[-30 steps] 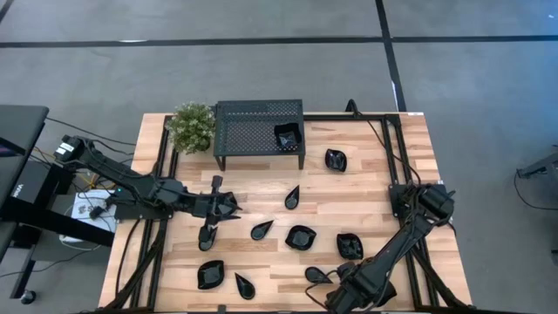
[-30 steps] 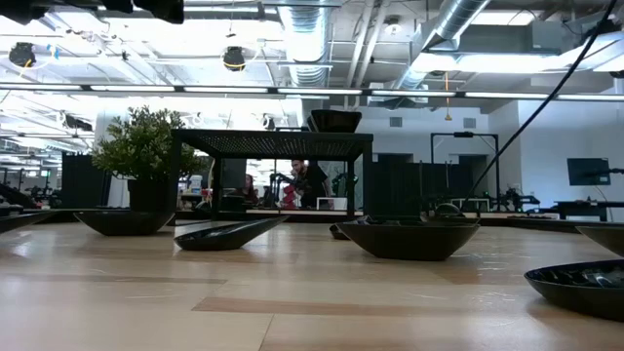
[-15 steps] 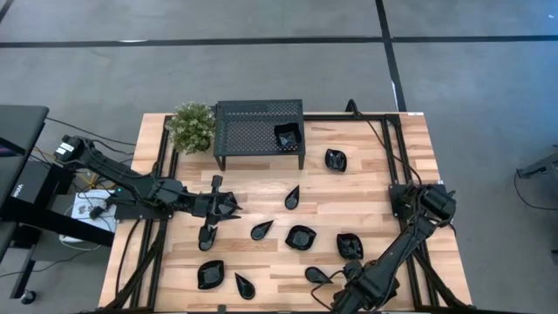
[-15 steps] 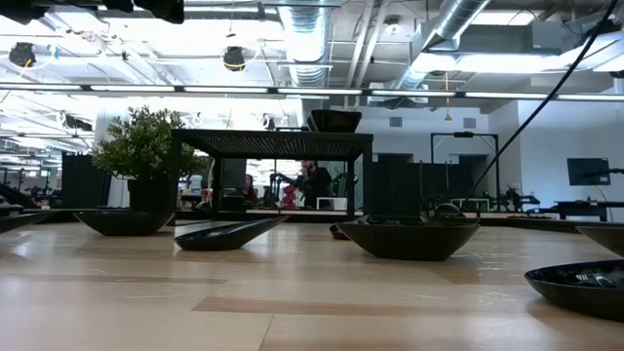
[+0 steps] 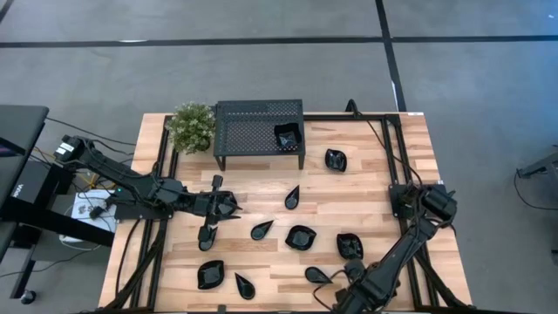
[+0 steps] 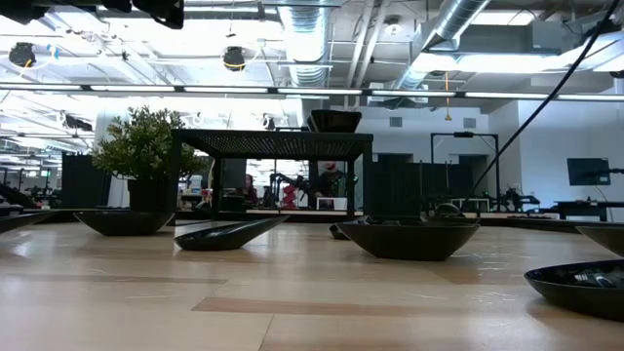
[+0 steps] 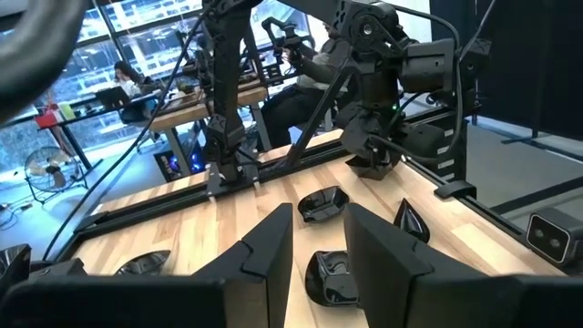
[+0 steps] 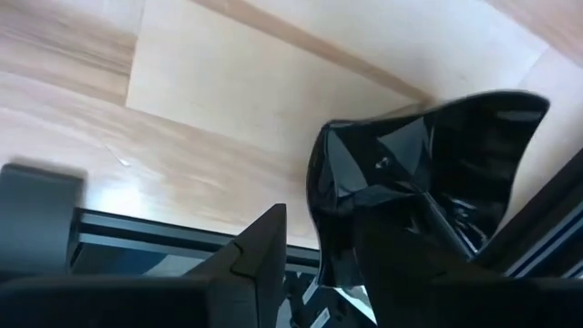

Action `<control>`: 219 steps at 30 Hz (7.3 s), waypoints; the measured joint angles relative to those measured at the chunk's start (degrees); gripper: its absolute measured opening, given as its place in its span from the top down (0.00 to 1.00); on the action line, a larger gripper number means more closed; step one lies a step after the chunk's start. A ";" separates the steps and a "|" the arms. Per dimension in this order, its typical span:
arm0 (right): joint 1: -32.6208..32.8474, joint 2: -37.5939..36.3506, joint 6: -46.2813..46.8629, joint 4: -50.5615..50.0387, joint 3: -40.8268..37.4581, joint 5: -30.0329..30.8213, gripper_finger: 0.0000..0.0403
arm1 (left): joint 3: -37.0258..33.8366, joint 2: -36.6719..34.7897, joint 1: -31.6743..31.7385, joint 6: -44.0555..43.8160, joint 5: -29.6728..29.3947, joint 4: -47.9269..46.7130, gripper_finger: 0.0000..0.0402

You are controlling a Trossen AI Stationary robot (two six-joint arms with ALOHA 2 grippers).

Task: Pick & Place Mini shaped plates
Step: Stack the black distorted square plate on top of the black distorted square plate on the shelf, then put the black leaf-shaped plate on the shelf

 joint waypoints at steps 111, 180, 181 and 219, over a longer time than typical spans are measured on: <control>-57.96 -10.34 -133.46 12.20 14.71 48.17 0.83 | 0.02 -0.02 -0.01 -6.14 0.00 0.44 0.74; -41.11 -35.65 -119.42 60.17 -32.46 26.95 0.71 | 1.46 16.25 5.48 -53.38 0.56 -25.08 0.74; -41.11 -35.65 -119.52 60.19 -32.46 26.95 0.71 | 3.54 15.87 5.46 -52.15 0.56 -28.65 0.74; -41.14 -35.60 -119.36 58.88 -32.52 26.99 0.71 | 7.41 25.94 5.20 -62.94 -6.92 -46.02 0.74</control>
